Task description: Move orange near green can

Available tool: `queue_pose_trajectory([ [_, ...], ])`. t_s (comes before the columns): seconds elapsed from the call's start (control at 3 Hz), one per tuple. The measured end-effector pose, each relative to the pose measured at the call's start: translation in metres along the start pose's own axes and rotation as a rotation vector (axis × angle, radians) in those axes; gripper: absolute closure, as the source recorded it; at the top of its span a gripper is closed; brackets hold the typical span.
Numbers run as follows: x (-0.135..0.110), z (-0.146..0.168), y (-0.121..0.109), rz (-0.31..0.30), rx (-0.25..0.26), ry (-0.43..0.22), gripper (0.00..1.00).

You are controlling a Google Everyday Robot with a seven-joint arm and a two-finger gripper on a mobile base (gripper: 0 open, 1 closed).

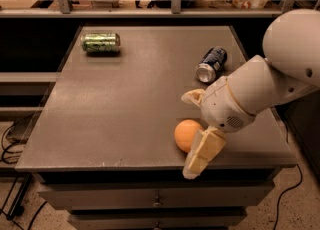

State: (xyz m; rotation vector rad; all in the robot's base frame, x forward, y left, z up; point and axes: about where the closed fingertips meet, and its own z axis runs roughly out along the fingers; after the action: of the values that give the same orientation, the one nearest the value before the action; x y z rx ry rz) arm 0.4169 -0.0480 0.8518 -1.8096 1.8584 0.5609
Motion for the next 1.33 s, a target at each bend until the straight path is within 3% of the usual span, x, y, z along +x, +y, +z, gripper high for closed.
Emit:
queue_pose_trajectory([
  [0.33, 0.011, 0.017, 0.006, 0.024, -0.03, 0.009, 0.18],
  [0.67, 0.019, 0.02, 0.007, 0.04, -0.027, 0.009, 0.41],
  [1.0, 0.019, 0.009, 0.002, 0.038, 0.004, 0.006, 0.65],
  [1.33, 0.004, -0.015, -0.012, 0.01, 0.049, -0.022, 0.88],
])
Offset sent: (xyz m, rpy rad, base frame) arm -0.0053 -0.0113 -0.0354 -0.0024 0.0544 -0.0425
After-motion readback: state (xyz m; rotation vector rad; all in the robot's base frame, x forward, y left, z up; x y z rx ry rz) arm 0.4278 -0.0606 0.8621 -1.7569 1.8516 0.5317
